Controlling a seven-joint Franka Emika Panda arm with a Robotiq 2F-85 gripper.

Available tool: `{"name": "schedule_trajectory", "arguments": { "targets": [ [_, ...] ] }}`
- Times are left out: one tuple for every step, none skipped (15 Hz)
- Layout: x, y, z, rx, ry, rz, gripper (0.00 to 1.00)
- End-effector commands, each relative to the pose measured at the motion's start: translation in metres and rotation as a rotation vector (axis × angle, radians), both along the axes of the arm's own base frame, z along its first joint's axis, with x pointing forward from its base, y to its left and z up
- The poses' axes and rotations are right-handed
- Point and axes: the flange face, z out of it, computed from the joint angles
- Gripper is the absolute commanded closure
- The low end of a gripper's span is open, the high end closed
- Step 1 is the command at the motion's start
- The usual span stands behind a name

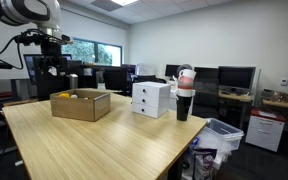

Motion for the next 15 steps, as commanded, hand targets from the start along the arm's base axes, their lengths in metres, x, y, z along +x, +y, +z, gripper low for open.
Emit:
{"name": "schedule_trajectory", "arguments": {
  "targets": [
    [0.017,0.015,-0.003,0.058,-0.040,0.080,0.00],
    [0.020,0.017,-0.004,0.067,-0.046,0.088,0.00],
    [0.025,0.024,-0.007,0.100,-0.062,0.104,0.00],
    [0.027,0.031,-0.012,0.118,-0.068,0.118,0.00],
    [0.026,0.036,-0.020,0.121,-0.069,0.112,0.00],
    [0.023,0.038,-0.024,0.109,-0.091,0.101,0.00],
    [0.022,0.040,-0.033,0.092,-0.118,0.101,0.00],
    [0.023,0.040,-0.034,0.091,-0.124,0.096,0.00],
    [0.022,0.041,-0.041,0.089,-0.132,0.098,0.00],
    [0.022,0.042,-0.046,0.083,-0.135,0.097,0.00],
    [0.020,0.043,-0.052,0.074,-0.135,0.098,0.00],
    [0.018,0.044,-0.056,0.069,-0.136,0.098,0.00],
    [0.017,0.043,-0.059,0.060,-0.134,0.094,0.00],
    [0.016,0.041,-0.057,0.036,-0.133,0.081,0.00],
    [0.018,0.044,-0.055,0.073,-0.114,0.104,0.00]
  ]
}}
